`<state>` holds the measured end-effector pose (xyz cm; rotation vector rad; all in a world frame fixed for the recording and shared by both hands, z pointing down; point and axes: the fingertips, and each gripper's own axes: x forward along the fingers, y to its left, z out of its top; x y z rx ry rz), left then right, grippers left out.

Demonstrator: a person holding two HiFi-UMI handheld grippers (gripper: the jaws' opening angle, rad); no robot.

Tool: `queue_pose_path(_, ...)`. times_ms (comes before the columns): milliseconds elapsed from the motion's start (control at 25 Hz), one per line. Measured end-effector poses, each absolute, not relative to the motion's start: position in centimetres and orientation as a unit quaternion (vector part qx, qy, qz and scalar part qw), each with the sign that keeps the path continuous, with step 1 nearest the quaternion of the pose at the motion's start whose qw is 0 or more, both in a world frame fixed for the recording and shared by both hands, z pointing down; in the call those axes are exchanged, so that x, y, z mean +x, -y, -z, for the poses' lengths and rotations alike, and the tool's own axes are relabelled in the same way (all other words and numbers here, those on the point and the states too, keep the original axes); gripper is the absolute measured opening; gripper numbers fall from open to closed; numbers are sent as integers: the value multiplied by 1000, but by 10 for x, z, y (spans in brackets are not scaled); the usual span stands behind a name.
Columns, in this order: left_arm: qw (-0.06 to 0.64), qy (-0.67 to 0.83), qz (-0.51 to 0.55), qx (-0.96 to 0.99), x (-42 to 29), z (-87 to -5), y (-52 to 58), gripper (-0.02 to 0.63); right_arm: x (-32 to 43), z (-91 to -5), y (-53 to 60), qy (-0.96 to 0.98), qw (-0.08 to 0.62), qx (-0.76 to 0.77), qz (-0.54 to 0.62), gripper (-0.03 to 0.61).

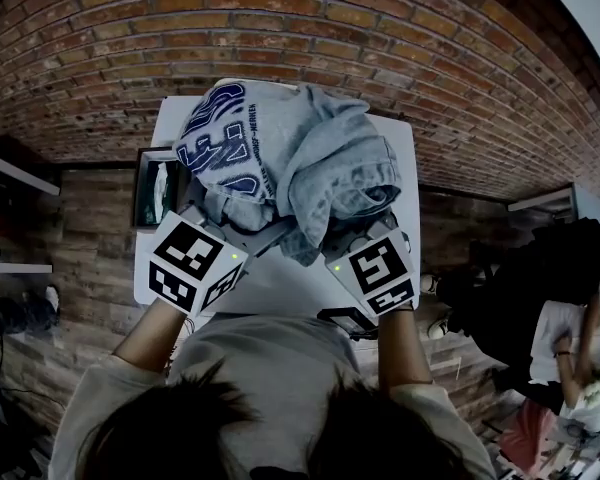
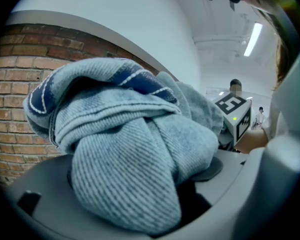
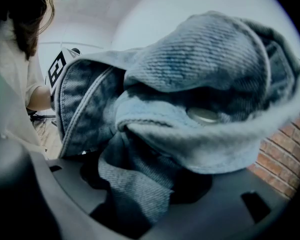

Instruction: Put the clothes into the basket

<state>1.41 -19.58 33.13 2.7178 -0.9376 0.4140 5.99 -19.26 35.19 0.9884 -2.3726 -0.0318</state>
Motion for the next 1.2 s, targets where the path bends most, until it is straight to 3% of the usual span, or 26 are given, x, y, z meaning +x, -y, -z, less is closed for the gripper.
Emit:
queue_pose_path(680, 82, 339, -130, 928, 21, -307, 266, 436, 68, -328, 266, 884, 268, 379, 50, 288)
queue_pose_path(1200, 95, 343, -134, 925, 20, -330, 317, 436, 67, -351, 317, 885, 273, 376, 44, 288)
